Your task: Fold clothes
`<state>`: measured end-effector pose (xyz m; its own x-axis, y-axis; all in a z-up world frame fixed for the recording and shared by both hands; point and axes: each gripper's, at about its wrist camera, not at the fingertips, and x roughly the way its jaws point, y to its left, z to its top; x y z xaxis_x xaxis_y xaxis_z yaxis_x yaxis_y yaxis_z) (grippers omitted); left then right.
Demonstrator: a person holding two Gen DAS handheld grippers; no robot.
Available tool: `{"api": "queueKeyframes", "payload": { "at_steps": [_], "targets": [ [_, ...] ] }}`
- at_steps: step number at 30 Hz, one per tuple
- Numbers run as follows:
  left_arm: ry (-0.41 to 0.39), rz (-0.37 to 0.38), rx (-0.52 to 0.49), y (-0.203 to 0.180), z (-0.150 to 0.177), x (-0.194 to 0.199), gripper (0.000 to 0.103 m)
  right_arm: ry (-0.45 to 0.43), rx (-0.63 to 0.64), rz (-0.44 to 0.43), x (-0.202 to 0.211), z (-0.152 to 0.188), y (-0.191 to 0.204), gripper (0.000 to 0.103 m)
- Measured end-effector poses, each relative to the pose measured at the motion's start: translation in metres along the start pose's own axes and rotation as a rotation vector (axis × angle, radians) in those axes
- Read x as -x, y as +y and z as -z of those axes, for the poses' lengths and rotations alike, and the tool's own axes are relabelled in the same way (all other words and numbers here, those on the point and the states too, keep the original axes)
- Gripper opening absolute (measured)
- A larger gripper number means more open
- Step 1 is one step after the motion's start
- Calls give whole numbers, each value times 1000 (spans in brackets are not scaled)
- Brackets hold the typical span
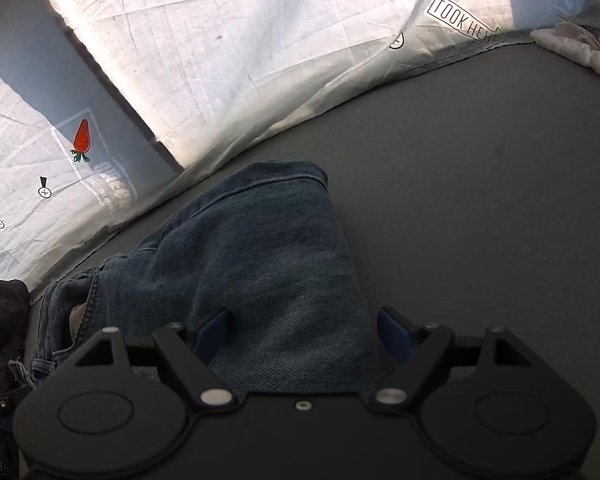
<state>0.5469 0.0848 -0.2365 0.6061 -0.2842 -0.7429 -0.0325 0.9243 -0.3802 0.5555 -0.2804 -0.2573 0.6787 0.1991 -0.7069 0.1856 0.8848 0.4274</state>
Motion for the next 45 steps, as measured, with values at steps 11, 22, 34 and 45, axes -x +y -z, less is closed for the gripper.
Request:
{"api": "queueKeyframes", "payload": {
  "at_steps": [11,22,34,45],
  "targets": [
    [51,96,134,14,-16,-47,103,48,91,-47,-28,-20,12,84],
    [-2,57,142,0,-4,-47,79,71,65,-152,-27,-22,19,35],
    [-160,155,146,-54,9,47,53,-150,155,-241,89,-11,79,19],
    [-276,296,-12,-102,41,140,53,-341,90,-225,222,12,79,19]
  ]
}}
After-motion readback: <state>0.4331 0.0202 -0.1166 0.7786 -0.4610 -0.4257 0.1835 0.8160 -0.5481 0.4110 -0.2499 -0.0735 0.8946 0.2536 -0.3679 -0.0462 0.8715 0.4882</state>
